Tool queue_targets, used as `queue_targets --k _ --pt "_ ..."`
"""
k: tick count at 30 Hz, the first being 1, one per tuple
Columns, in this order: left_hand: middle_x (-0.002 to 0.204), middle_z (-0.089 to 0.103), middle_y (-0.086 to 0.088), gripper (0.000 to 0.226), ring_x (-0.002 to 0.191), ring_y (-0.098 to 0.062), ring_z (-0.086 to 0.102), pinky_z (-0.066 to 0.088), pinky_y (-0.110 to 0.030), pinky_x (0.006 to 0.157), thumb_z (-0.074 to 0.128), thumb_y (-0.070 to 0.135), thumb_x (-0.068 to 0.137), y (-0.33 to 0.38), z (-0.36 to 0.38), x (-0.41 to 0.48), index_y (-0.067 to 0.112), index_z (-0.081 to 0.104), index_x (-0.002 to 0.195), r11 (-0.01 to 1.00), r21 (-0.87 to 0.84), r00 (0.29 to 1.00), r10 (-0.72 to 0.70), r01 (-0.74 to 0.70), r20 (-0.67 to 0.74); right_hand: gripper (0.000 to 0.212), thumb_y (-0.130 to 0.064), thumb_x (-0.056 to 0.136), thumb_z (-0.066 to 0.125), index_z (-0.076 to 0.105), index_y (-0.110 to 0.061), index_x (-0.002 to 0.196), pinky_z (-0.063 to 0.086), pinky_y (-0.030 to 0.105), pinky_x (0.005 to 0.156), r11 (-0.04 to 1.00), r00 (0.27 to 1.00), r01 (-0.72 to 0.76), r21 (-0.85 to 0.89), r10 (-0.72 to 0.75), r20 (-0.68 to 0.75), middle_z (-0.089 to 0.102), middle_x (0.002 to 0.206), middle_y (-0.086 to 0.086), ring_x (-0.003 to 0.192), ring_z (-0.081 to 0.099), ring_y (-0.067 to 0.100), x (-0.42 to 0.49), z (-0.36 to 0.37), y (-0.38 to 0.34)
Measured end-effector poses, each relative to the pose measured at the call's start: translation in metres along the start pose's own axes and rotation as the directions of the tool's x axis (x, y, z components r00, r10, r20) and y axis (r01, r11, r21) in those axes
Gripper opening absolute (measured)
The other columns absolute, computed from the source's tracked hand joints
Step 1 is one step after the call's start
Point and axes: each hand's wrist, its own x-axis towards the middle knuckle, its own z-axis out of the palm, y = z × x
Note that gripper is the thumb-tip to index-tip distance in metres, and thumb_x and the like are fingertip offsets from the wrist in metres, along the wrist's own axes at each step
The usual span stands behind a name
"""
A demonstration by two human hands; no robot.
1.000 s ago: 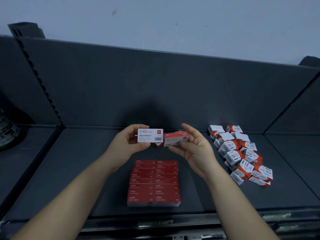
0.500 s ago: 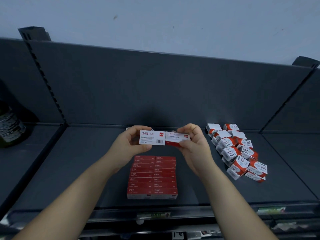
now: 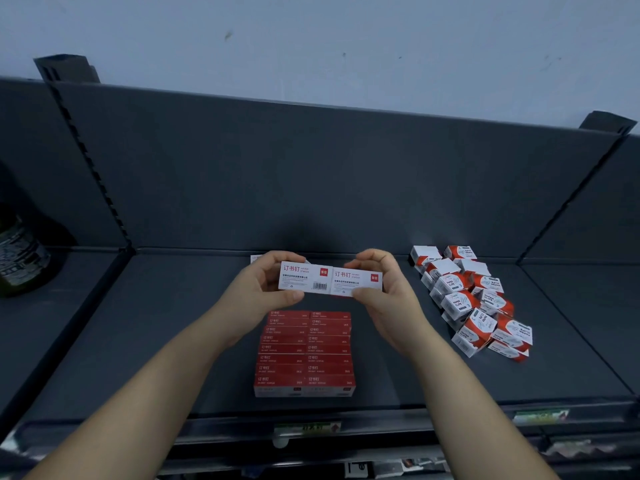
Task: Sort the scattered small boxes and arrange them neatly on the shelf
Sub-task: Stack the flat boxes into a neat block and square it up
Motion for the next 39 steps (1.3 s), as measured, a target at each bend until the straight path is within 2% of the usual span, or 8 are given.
queue_targets --k 6,10,14,17,21,26,32,39 --pt "0.110 0.071 0.007 0.040 0.099 -0.006 0.066 0.053 -0.022 0.083 0.064 -0.006 0.087 -0.004 -0.001 0.002 0.024 0.059 0.115 0.999 0.035 0.999 -0.032 0.031 0.028 0.038 0.002 0.088 0.062 0.059 -0.028 0.110 0.056 0.031 0.088 0.964 0.996 -0.083 -0.253 0.090 0.014 0.067 0.107 -0.001 0.097 0.067 0.014 0.002 -0.001 -0.005" --pt "0.111 0.071 0.007 0.032 0.096 -0.010 0.066 0.055 -0.029 0.086 0.061 0.000 0.092 -0.008 -0.001 0.005 0.022 0.059 0.115 0.998 0.016 0.998 -0.055 0.055 0.033 0.037 0.001 0.086 0.066 0.061 -0.028 0.109 0.057 0.032 0.084 0.963 0.994 -0.101 -0.248 0.106 0.008 0.069 0.106 0.000 0.096 0.068 0.017 0.004 0.001 -0.004" --pt "0.104 0.072 0.005 0.022 0.083 -0.005 0.065 0.055 -0.024 0.074 0.058 0.010 0.096 -0.009 -0.001 0.012 0.024 0.059 0.113 0.997 0.068 0.999 -0.044 0.045 -0.009 0.033 0.000 0.084 0.070 0.063 -0.025 0.106 0.053 0.018 0.069 0.961 0.994 -0.088 -0.262 0.069 -0.081 0.069 0.100 -0.005 0.086 0.068 0.003 0.009 0.002 -0.003" --pt "0.106 0.070 0.004 0.024 0.093 -0.009 0.068 0.058 -0.028 0.080 0.063 0.010 0.093 -0.014 -0.004 0.020 0.023 0.059 0.113 0.984 0.170 0.997 -0.047 0.056 -0.057 0.026 -0.006 0.084 0.074 0.064 -0.022 0.102 0.050 0.014 0.064 0.956 0.990 -0.087 -0.279 0.051 -0.132 0.070 0.095 -0.007 0.080 0.066 0.001 0.016 0.003 0.002" --pt "0.105 0.070 0.005 0.017 0.094 -0.008 0.067 0.056 -0.028 0.085 0.064 0.015 0.092 -0.026 -0.011 0.029 0.021 0.063 0.108 0.940 0.333 0.996 -0.063 0.079 -0.060 0.019 -0.009 0.084 0.075 0.064 -0.023 0.094 0.053 0.018 0.069 0.930 0.989 -0.109 -0.350 0.067 -0.130 0.071 0.095 -0.007 0.087 0.066 0.007 0.022 0.006 0.018" --pt "0.104 0.066 0.006 0.011 0.092 -0.010 0.067 0.056 -0.029 0.078 0.060 0.019 0.095 -0.047 -0.016 0.032 0.024 0.059 0.104 0.903 0.399 0.987 -0.148 0.160 -0.060 0.009 -0.011 0.088 0.070 0.067 -0.018 0.093 0.054 0.017 0.066 0.882 0.987 -0.148 -0.448 0.101 -0.127 0.069 0.094 -0.005 0.085 0.066 0.010 0.025 0.006 0.040" --pt "0.104 0.066 0.001 0.010 0.088 -0.014 0.067 0.055 -0.028 0.070 0.056 0.018 0.097 -0.061 -0.020 0.034 0.024 0.057 0.104 0.915 0.343 0.977 -0.196 0.212 -0.081 0.013 -0.011 0.088 0.070 0.069 -0.024 0.088 0.056 0.022 0.075 0.865 0.991 -0.082 -0.495 0.018 -0.133 0.071 0.094 -0.010 0.091 0.066 0.008 0.031 0.005 0.050" --pt "0.103 0.067 -0.004 0.011 0.083 -0.016 0.069 0.058 -0.034 0.072 0.056 0.017 0.098 -0.074 -0.020 0.032 0.024 0.058 0.106 0.924 0.281 0.965 -0.258 0.260 -0.045 0.019 -0.009 0.087 0.069 0.066 -0.028 0.090 0.044 0.010 0.078 0.811 0.998 -0.067 -0.581 0.046 -0.050 0.069 0.095 -0.014 0.092 0.062 -0.004 0.033 0.005 0.064"
